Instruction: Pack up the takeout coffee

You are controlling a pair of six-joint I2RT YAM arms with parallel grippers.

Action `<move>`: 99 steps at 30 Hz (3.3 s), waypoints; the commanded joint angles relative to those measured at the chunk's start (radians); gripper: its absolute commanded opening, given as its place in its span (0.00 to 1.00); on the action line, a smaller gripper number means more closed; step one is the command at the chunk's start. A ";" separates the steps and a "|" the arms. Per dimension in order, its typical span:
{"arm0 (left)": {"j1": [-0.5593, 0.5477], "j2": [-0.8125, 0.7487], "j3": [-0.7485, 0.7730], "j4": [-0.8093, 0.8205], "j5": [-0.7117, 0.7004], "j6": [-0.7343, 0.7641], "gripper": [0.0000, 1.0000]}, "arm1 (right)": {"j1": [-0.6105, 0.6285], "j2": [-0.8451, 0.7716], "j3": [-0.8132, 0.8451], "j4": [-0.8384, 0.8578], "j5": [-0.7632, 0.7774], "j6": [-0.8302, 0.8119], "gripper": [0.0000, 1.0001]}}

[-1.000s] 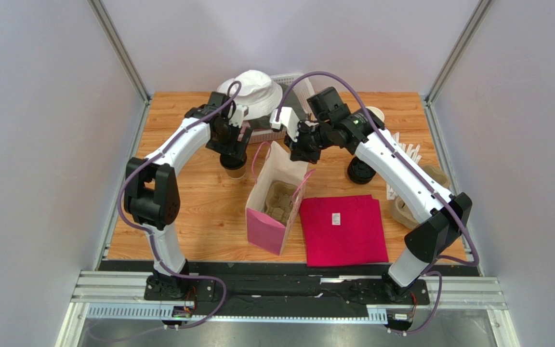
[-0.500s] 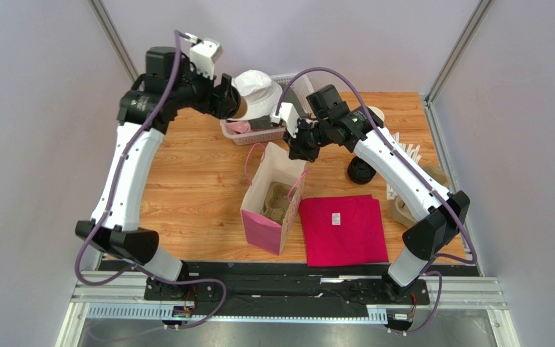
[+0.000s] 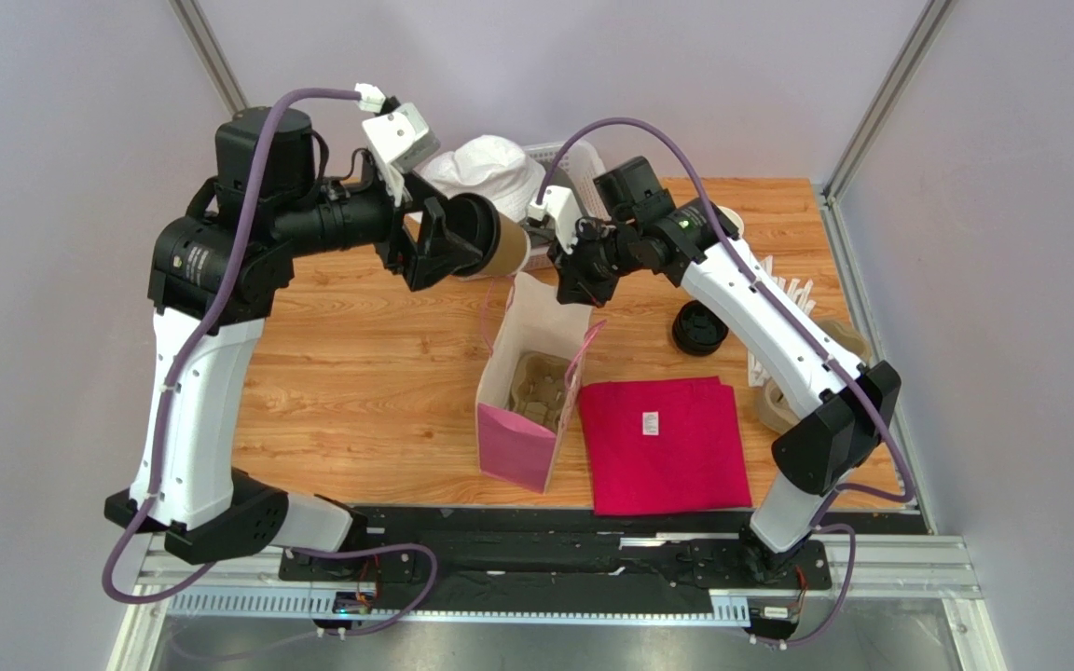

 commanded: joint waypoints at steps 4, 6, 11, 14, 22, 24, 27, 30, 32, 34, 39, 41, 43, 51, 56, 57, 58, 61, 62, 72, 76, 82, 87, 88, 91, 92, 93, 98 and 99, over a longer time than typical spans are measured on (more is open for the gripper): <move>-0.088 -0.031 0.034 -0.178 0.069 0.156 0.50 | -0.009 0.032 0.071 0.027 -0.028 0.079 0.00; -0.096 -0.032 0.028 -0.161 0.057 0.141 0.50 | -0.009 0.032 0.076 0.027 -0.030 0.094 0.00; -0.195 -0.019 0.016 -0.155 0.005 0.169 0.47 | -0.011 0.032 0.083 0.038 -0.041 0.122 0.00; -0.237 -0.005 -0.032 -0.134 -0.039 0.193 0.45 | -0.009 0.033 0.093 0.041 -0.042 0.142 0.00; -0.312 0.070 -0.069 -0.141 -0.144 0.227 0.39 | -0.009 0.010 0.071 0.044 -0.042 0.209 0.00; -0.319 0.061 -0.109 -0.135 -0.158 0.238 0.39 | -0.009 0.003 0.054 0.058 -0.045 0.237 0.00; -0.321 0.055 -0.204 -0.103 -0.173 0.244 0.38 | -0.008 0.006 0.048 0.072 -0.062 0.277 0.00; -0.324 0.054 -0.262 -0.091 -0.198 0.261 0.38 | -0.008 0.009 0.051 0.073 -0.061 0.292 0.00; -0.326 0.057 -0.285 -0.089 -0.213 0.282 0.36 | -0.008 -0.002 0.045 0.072 -0.061 0.295 0.00; -0.329 0.054 -0.281 -0.081 -0.199 0.281 0.36 | -0.008 -0.006 0.027 0.072 -0.059 0.297 0.00; -0.359 0.052 -0.238 -0.101 -0.169 0.319 0.36 | -0.008 0.000 0.016 0.083 -0.061 0.307 0.00; -0.367 0.055 -0.253 -0.104 -0.161 0.357 0.36 | -0.008 0.007 0.033 0.086 -0.073 0.307 0.00; -0.375 0.073 -0.265 -0.130 -0.164 0.403 0.34 | -0.008 0.018 0.047 0.086 -0.079 0.309 0.00; -0.387 0.152 -0.180 -0.216 -0.112 0.594 0.34 | -0.005 0.039 0.070 0.083 -0.108 0.315 0.00; -0.398 0.182 -0.100 -0.245 -0.144 0.634 0.34 | -0.003 0.041 0.062 0.075 -0.096 0.298 0.00; -0.398 0.189 -0.059 -0.253 -0.150 0.637 0.34 | -0.003 0.041 0.061 0.073 -0.094 0.298 0.00; -0.398 0.195 -0.038 -0.261 -0.159 0.638 0.34 | -0.002 0.043 0.060 0.073 -0.090 0.295 0.00; -0.398 0.209 0.020 -0.284 -0.178 0.649 0.33 | -0.003 0.044 0.059 0.073 -0.074 0.287 0.00; -0.398 0.207 0.031 -0.284 -0.185 0.652 0.33 | -0.003 0.047 0.060 0.070 -0.068 0.289 0.00; -0.398 0.201 -0.019 -0.307 -0.196 0.689 0.32 | -0.003 0.055 0.096 0.070 -0.065 0.290 0.00; -0.398 0.181 -0.127 -0.282 -0.185 0.697 0.30 | -0.003 0.046 0.100 0.067 -0.080 0.297 0.00; -0.398 0.140 -0.314 -0.215 -0.193 0.724 0.28 | -0.003 0.029 0.065 0.057 -0.096 0.300 0.00; -0.387 0.112 -0.386 -0.193 -0.199 0.729 0.28 | -0.011 -0.014 0.018 -0.015 -0.074 0.261 0.00; -0.384 0.107 -0.392 -0.193 -0.204 0.733 0.28 | -0.017 -0.020 0.013 -0.066 -0.070 0.255 0.00; -0.369 0.077 -0.425 -0.178 -0.211 0.744 0.28 | -0.038 -0.046 0.005 -0.168 -0.082 0.240 0.00; -0.364 0.069 -0.432 -0.184 -0.211 0.747 0.28 | -0.044 -0.059 0.004 -0.187 -0.097 0.241 0.00; -0.361 0.063 -0.434 -0.186 -0.208 0.750 0.28 | -0.051 -0.069 -0.001 -0.204 -0.149 0.243 0.00; -0.356 0.029 -0.449 -0.193 -0.184 0.764 0.28 | -0.067 -0.096 0.024 -0.287 -0.199 0.188 0.56; -0.356 0.024 -0.449 -0.190 -0.173 0.766 0.28 | -0.069 -0.089 0.034 -0.284 -0.194 0.168 0.62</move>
